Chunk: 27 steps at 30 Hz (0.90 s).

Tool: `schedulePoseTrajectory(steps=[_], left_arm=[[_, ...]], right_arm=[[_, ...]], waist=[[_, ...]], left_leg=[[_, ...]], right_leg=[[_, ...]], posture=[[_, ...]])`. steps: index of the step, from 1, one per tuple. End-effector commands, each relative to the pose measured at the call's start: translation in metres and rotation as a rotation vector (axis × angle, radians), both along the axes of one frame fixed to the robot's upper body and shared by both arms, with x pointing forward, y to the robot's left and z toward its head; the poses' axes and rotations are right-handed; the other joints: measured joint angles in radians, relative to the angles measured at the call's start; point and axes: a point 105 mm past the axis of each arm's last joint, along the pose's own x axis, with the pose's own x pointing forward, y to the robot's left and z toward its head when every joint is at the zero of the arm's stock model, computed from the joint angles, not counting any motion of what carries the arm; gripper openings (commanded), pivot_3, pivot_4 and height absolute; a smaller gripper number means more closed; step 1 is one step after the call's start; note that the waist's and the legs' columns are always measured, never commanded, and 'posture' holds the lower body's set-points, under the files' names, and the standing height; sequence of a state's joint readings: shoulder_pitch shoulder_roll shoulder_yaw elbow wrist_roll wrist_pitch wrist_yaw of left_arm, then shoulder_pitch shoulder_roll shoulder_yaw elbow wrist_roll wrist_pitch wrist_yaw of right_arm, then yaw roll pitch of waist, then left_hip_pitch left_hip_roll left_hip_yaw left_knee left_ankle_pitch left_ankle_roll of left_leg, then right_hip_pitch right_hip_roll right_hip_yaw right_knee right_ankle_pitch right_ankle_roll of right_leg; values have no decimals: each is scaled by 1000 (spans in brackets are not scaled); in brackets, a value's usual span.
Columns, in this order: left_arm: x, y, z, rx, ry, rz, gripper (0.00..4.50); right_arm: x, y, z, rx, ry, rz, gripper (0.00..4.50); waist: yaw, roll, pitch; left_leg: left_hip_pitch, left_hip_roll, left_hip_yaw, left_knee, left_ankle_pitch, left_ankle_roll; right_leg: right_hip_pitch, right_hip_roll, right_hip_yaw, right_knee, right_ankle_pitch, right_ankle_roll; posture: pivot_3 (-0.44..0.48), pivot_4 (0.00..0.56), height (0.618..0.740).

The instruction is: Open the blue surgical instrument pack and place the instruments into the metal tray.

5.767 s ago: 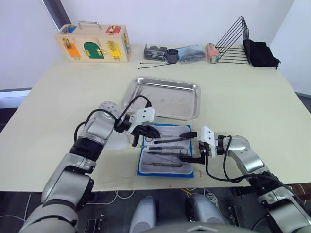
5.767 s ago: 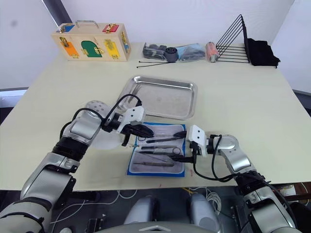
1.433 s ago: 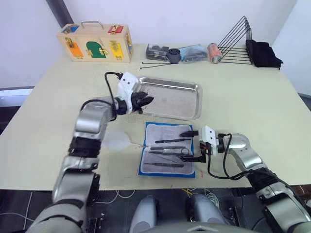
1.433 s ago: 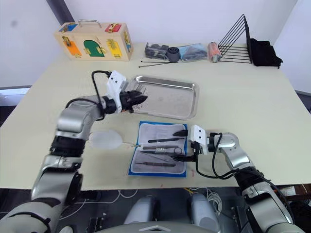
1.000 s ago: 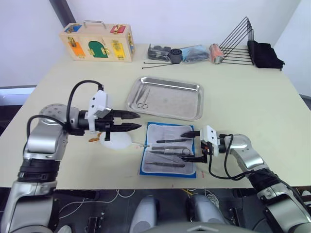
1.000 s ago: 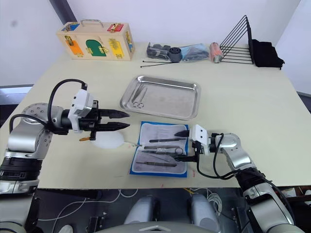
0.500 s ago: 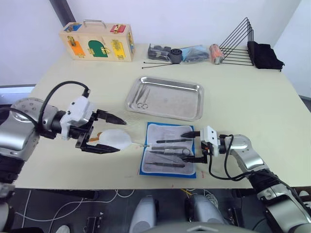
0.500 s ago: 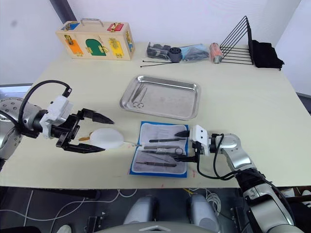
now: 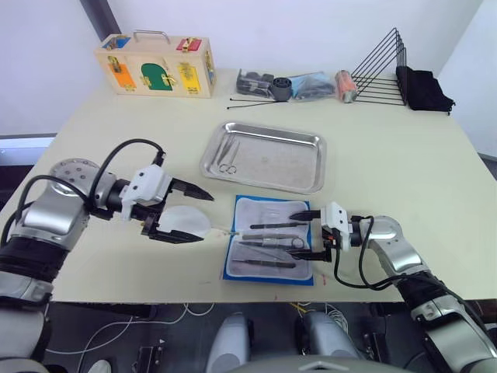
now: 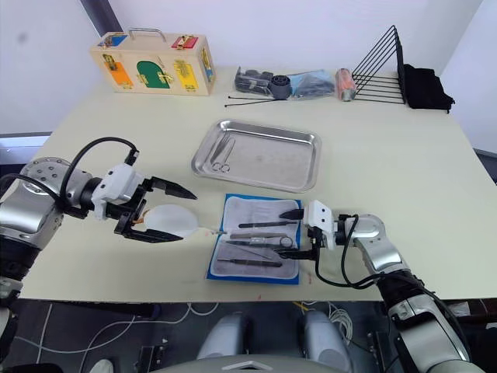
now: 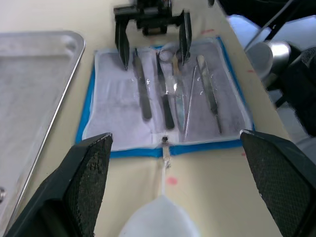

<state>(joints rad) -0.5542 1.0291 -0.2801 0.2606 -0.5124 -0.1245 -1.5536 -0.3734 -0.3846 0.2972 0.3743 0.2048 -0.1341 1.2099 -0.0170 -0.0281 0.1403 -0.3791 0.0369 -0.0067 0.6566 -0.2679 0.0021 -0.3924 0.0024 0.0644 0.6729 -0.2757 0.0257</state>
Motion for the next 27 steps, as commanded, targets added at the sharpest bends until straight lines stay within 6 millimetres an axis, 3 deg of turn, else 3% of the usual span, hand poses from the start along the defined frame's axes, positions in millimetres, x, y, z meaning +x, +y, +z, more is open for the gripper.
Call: schedulePoseTrajectory(steps=[1, 7, 19, 27], left_arm=[[12, -18, -5, -16, -19, 9, 4355], [24, -42, -31, -6, -12, 25, 1861], [38, -65, -63, 20, -10, 39, 1861], [31, -69, -79, 32, 41, 8, 1861]], right_arm=[[-16, -15, -49, -133, 169, -33, 4500], [-11, -12, -46, -120, 159, -39, 4500], [-8, -13, -44, -106, 145, -56, 4500], [-9, -13, -45, -106, 145, -63, 4500]], waist=[[1, -1, -1], [-3, -5, -3], [-7, -6, -4], [-9, -6, -4]], left_leg=[[0, 0, 0, 0, 0, 0], [1, 1, 0, 0, 0, 0], [1, 1, 0, 0, 0, 0], [1, 1, -1, 0, 0, 0]], right_leg=[[0, 0, 0, 0, 0, 0], [0, 2, 2, 0, 0, 0], [0, 2, 2, 1, 0, 0], [0, 2, 2, 2, 0, 0]], posture=[[0, 150, 740], [0, 150, 740], [0, 150, 740], [0, 150, 740]])
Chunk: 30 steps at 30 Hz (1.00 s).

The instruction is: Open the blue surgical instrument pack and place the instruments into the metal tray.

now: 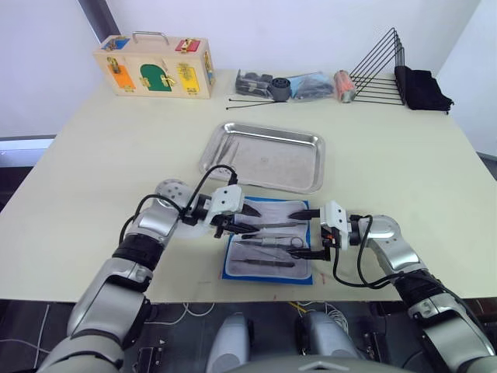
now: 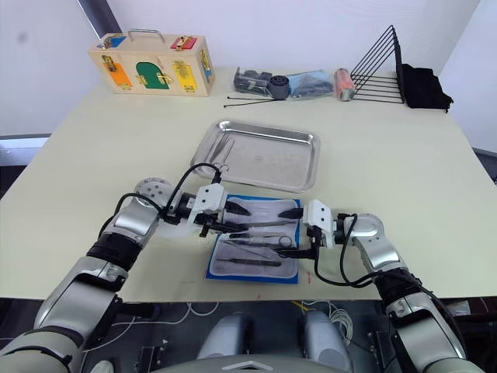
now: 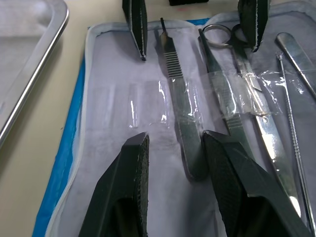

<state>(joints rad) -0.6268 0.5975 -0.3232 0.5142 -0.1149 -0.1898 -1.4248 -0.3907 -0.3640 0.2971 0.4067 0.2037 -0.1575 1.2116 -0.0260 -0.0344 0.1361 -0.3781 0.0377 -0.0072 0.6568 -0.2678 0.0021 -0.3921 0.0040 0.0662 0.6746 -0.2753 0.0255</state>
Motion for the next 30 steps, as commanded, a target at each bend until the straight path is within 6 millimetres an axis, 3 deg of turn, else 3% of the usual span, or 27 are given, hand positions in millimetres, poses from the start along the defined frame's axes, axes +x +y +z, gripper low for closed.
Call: schedulePoseTrajectory(steps=[1, 5, 6, 14, 30], left_arm=[[-2, 0, -5, 16, 11, -10, 1861], [3, 2, -4, 8, 15, 25, 137], [4, 2, -3, 2, 14, 32, 60], [7, 3, 19, -26, 23, 30, 60], [0, 33, 51, 181, 24, 45, 60]], right_arm=[[-11, -18, -46, -122, 155, -68, 4500], [-13, -18, -46, -125, 160, -67, 4500], [-13, -18, -46, -125, 161, -67, 4500], [-13, -19, -47, -129, 164, -67, 4500], [-14, -16, -48, -122, 169, -65, 4500]], waist=[[-1, 0, 0], [-3, 0, -1], [-3, 0, -1], [-5, 0, -1], [-10, 0, 0]], left_leg=[[0, 0, 0, 0, 0, 0], [0, 0, -1, 0, 0, 0], [0, 0, -1, 0, 0, 0], [0, 0, -1, 0, 0, 0], [0, 0, -2, 0, 0, 0]], right_leg=[[0, 0, 0, 0, 0, 0], [0, 0, 0, 0, 0, 0], [0, 0, 0, 0, 0, 0], [1, 0, 0, 0, 0, 0], [0, 0, -1, 1, 0, 0]], posture=[[0, 150, 740], [0, 150, 740], [0, 150, 740], [0, 150, 740], [0, 150, 740]])
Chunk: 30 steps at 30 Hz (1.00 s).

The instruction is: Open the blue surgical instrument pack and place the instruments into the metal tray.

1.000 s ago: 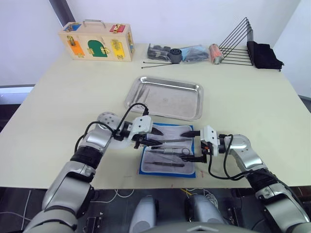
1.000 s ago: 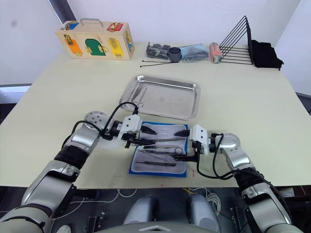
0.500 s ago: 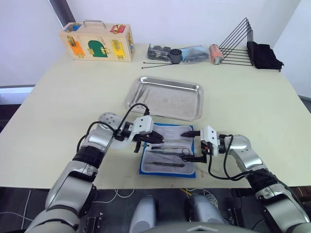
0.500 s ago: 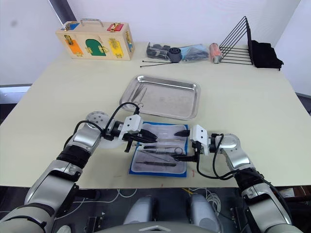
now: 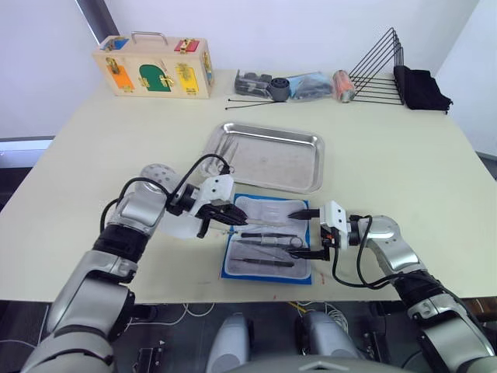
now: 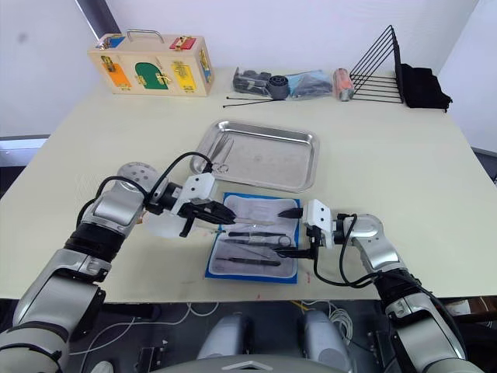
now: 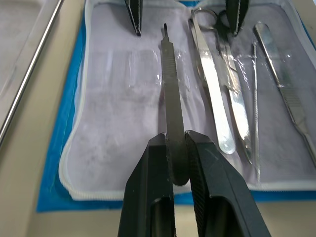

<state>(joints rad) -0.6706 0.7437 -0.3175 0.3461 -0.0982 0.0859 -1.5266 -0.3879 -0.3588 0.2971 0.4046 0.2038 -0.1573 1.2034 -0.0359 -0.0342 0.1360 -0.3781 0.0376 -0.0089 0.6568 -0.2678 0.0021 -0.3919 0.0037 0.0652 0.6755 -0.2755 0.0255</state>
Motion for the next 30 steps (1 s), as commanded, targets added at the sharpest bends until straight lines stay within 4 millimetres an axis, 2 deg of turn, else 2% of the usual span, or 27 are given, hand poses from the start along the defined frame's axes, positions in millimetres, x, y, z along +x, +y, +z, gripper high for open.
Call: schedulePoseTrajectory(steps=[1, 13, 19, 24, 30], left_arm=[[1, 6, 22, 34, -56, -13, 60], [-8, 25, 40, 110, -31, 15, 60], [-14, 41, 48, 161, -25, 33, 60], [-16, 49, 63, 167, -40, 48, 60], [-31, 51, 86, 65, 19, 42, 60]], right_arm=[[-14, -17, -48, -127, 170, -58, 4500], [-16, -15, -49, -129, 170, -44, 4500], [-18, -15, -51, -129, 178, -41, 4500], [-19, -15, -51, -129, 180, -35, 4500], [-19, -15, -51, -131, 182, -26, 4500]], waist=[[0, 0, 0], [-1, 0, 0], [-2, 0, 0], [-1, 0, 1], [-1, 1, 2]], left_leg=[[0, 0, 0, 0, 0, 0], [0, 0, 0, 0, 0, 0], [0, 0, 0, 0, 0, 0], [0, 0, 0, 0, 0, 0], [0, 1, 0, 0, 0, 0]], right_leg=[[0, 0, 0, 0, 0, 0], [0, 0, 0, 0, 0, 0], [0, 0, 0, 0, 0, 0], [0, 0, 0, 0, 0, 0], [-1, 0, 0, 0, 0, 0]], posture=[[0, 150, 740], [0, 150, 740], [0, 150, 740], [0, 150, 740], [0, 150, 740]])
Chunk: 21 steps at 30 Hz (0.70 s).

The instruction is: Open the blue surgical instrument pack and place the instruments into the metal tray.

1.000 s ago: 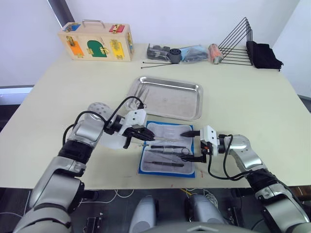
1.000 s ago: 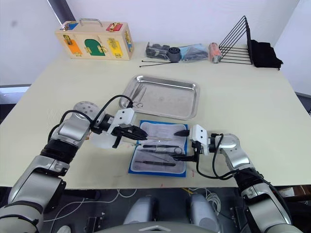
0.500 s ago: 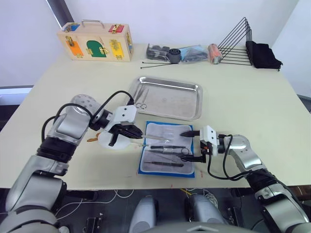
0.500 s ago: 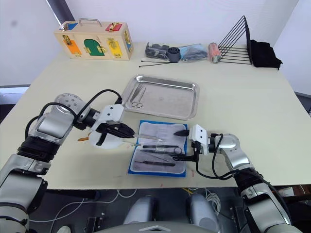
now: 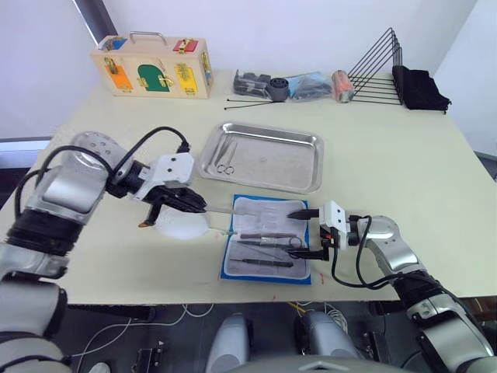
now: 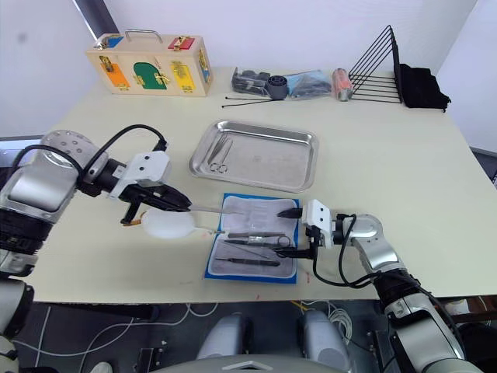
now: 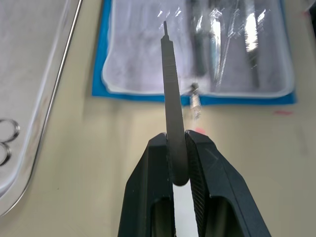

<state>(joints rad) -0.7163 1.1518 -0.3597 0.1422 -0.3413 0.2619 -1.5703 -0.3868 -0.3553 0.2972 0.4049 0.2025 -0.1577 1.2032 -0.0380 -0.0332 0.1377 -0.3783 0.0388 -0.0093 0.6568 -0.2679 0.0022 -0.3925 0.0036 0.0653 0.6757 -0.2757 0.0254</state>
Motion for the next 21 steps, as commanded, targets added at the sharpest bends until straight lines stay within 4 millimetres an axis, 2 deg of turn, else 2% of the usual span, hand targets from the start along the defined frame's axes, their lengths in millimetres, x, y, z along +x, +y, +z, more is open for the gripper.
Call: schedulePoseTrajectory(steps=[1, 6, 9, 13, 15, 21], left_arm=[[-6, -4, 24, -92, 9, -30, 60], [17, -17, 41, -300, -60, 63, 60], [34, -31, 52, -499, -88, 163, 60], [55, -42, 52, -643, -107, 341, 60], [60, -46, 45, -635, -83, 410, 60], [82, -49, 19, -534, -204, 638, 60]], right_arm=[[-18, -16, -50, -133, 181, -27, 4500], [-18, -17, -50, -137, 181, -23, 4500], [-18, -17, -50, -139, 179, -22, 4500], [-17, -17, -49, -138, 174, -22, 4500], [-17, -18, -49, -138, 175, -22, 4500], [-17, -20, -48, -137, 172, -29, 4500]], waist=[[1, 1, 1], [3, 1, 1], [2, -1, 1], [1, -3, -1], [0, -3, -1], [1, -4, -1]], left_leg=[[0, 0, 0, 0, 0, 0], [0, -1, 1, 0, 0, 0], [0, -1, 1, 0, 0, 0], [0, -1, -2, 1, 0, 0], [0, -1, -3, 1, 0, 0], [0, -1, -5, 1, 0, 0]], right_leg=[[0, 0, 0, 0, 0, 0], [0, 0, -1, 0, 0, 0], [0, 1, -1, 0, 0, 0], [0, 0, 0, 2, 0, 0], [0, 0, 0, 2, 0, 0], [0, -2, -1, 2, 0, 1]], posture=[[0, 150, 740], [0, 150, 740], [0, 150, 740], [0, 150, 740], [0, 150, 740], [0, 150, 740]])
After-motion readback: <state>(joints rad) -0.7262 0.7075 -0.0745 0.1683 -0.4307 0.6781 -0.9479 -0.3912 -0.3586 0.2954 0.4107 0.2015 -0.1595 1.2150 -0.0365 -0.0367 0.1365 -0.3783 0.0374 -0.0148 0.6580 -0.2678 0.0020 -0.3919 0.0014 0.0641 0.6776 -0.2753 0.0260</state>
